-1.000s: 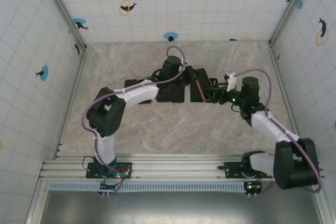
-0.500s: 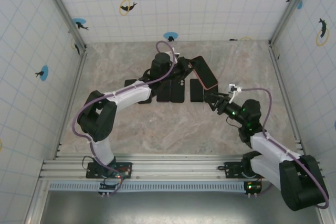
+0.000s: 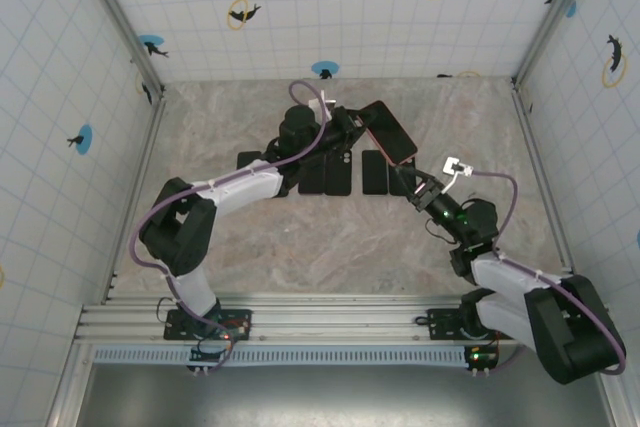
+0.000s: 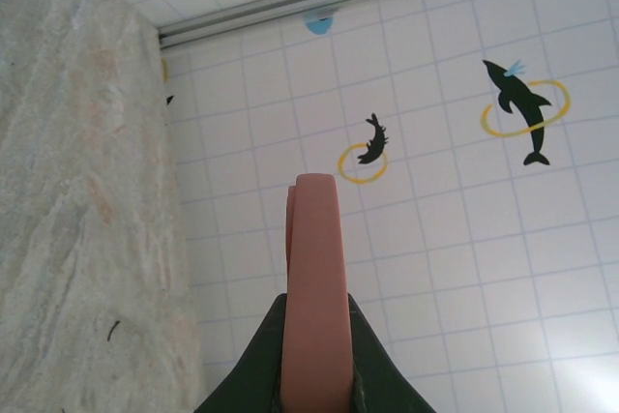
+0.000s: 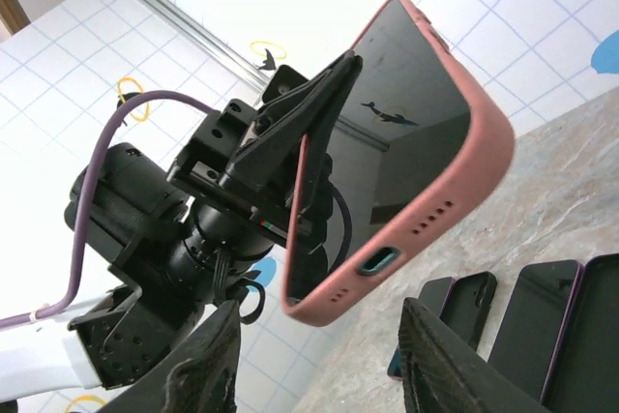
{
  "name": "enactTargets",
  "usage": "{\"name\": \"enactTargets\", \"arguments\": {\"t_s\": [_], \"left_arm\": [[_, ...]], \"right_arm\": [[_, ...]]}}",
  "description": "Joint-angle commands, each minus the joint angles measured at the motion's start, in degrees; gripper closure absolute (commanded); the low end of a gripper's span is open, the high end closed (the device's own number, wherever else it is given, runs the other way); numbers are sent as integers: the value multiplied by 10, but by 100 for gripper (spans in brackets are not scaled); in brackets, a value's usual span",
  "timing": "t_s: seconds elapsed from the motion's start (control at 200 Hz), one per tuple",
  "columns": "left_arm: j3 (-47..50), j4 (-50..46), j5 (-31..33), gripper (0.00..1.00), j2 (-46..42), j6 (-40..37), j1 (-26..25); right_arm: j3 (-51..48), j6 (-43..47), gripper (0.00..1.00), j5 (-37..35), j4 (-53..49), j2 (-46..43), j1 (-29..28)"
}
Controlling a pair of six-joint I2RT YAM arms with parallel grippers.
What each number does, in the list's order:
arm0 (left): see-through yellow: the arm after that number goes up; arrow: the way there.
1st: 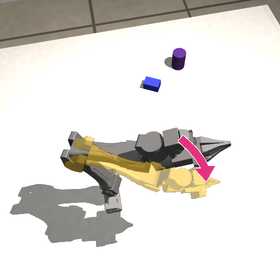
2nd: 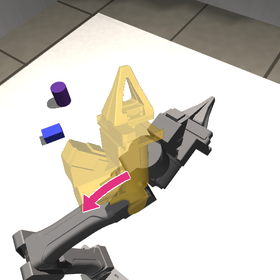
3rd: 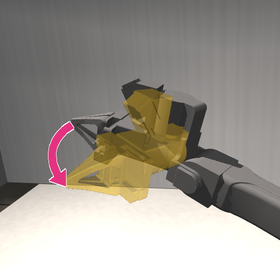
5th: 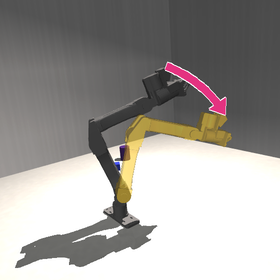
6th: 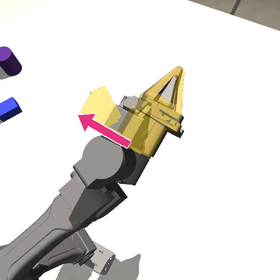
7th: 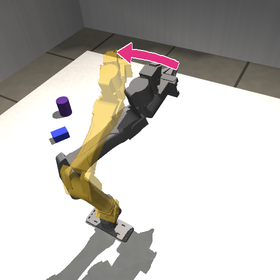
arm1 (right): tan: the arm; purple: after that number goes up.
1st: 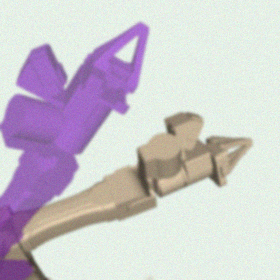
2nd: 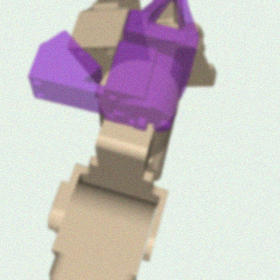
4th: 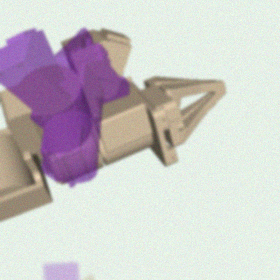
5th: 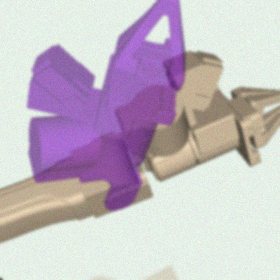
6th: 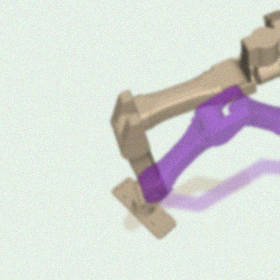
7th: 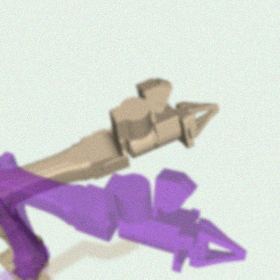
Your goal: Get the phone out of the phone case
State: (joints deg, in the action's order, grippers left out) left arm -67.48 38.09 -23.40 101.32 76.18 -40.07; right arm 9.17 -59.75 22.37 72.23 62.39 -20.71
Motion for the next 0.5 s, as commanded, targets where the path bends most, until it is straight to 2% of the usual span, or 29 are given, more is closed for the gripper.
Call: {"name": "enactTargets", "arguments": {"t_s": [0.0,0.295,0.495], "left_arm": [[1,57,-5,89,-28,17,-2],[6,72,-8,89,-26,27,-4],[6,77,-10,90,-27,33,-5]], "right_arm": [[28,-19,59,-8,45,10,-6],[46,-37,73,23,98,45,-11],[47,-35,78,22,101,55,-14]]}}
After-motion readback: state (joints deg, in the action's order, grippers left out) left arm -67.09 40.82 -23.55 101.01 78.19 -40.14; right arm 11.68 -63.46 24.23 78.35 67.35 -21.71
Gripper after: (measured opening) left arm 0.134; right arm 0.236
